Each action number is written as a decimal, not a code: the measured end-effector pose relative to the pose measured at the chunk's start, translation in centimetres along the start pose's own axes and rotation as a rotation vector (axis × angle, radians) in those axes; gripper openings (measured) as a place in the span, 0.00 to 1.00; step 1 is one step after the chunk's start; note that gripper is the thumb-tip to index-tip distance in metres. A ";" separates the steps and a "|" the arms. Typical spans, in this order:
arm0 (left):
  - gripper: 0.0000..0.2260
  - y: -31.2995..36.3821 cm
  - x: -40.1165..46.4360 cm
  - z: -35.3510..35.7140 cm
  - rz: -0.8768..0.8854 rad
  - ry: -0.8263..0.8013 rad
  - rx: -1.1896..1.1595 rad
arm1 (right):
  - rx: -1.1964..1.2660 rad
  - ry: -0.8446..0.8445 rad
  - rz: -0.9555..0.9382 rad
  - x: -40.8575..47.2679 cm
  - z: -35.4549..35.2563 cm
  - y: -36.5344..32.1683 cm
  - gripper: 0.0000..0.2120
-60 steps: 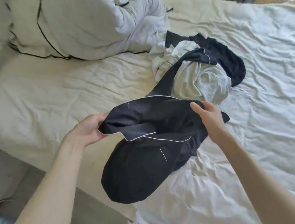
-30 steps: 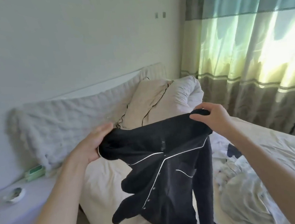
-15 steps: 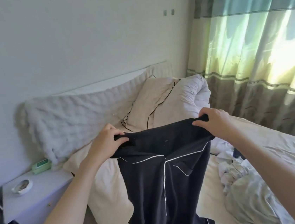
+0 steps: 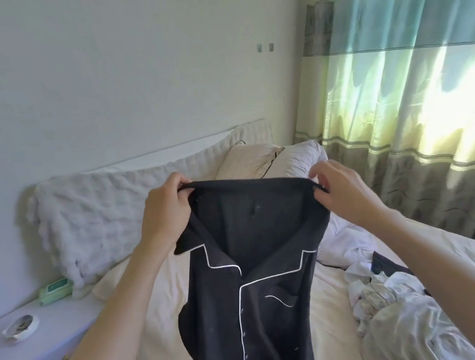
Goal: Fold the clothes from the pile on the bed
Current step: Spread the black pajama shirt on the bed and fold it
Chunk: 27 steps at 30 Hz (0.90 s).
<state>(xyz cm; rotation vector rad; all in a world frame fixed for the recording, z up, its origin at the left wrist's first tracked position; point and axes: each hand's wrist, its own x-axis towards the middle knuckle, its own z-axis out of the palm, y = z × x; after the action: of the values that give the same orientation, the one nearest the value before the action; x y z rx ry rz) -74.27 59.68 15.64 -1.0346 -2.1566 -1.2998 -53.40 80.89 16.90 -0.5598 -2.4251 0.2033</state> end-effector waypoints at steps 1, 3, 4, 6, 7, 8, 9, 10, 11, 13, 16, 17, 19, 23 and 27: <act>0.06 0.6 0.7 -0.4 0.004 0.062 -0.076 | 0.033 0.103 -0.001 0.5 -0.8 -0.3 0.10; 0.08 1.4 2.1 -1.0 -0.021 0.091 -0.183 | 0.082 0.264 -0.004 1.5 -2.2 -1.2 0.11; 0.08 1.5 2.5 -1.0 -0.067 0.045 -0.219 | 0.087 0.265 0.005 1.9 -2.5 -1.5 0.10; 0.08 1.5 2.9 -0.6 -0.179 -0.095 -0.229 | 0.040 0.137 0.057 2.4 -2.2 -1.6 0.08; 0.08 1.4 3.0 -0.5 -0.213 -0.146 -0.233 | 0.010 0.070 0.092 2.5 -1.9 -1.5 0.08; 0.08 1.3 3.1 -0.4 -0.225 -0.185 -0.253 | -0.003 0.027 0.120 2.5 -1.7 -1.3 0.08; 0.07 1.4 3.3 -0.6 -0.214 -0.226 -0.274 | -0.004 0.007 0.141 2.6 -1.7 -1.2 0.08; 0.07 1.6 3.6 -1.0 -0.181 -0.278 -0.274 | 0.000 0.007 0.150 2.8 -2.1 -1.1 0.08; 0.06 1.8 3.9 -1.5 -0.132 -0.348 -0.245 | 0.004 0.010 0.153 3.1 -2.5 -1.0 0.08; 0.04 2.0 4.4 -2.6 -0.037 -0.494 -0.163 | 0.027 -0.020 0.171 3.6 -3.4 -1.0 0.08; 0.01 2.1 4.4 -3.8 0.031 -0.590 -0.120 | 0.117 -0.072 0.227 4.0 -4.0 -0.8 0.09; 0.01 2.2 4.3 -3.9 0.030 -0.606 -0.102 | 0.170 -0.091 0.252 3.9 -3.9 -0.7 0.09; 0.05 2.3 4.2 -4.0 0.023 -0.614 -0.027 | 0.288 -0.143 0.314 3.5 -3.6 -0.6 0.08; 0.10 2.5 4.7 -3.4 0.006 -0.419 0.184 | 0.437 -0.130 0.348 3.4 -3.4 -0.4 0.06; 0.07 3.2 4.9 -2.3 -0.043 -0.163 0.118 | 0.766 -0.071 0.360 3.5 -3.9 -0.2 0.04</act>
<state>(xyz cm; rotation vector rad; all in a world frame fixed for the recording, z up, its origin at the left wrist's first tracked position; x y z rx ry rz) -74.97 60.46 21.81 -1.0852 -2.3576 -1.1254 -53.50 82.28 21.98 -0.6146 -2.0592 1.2482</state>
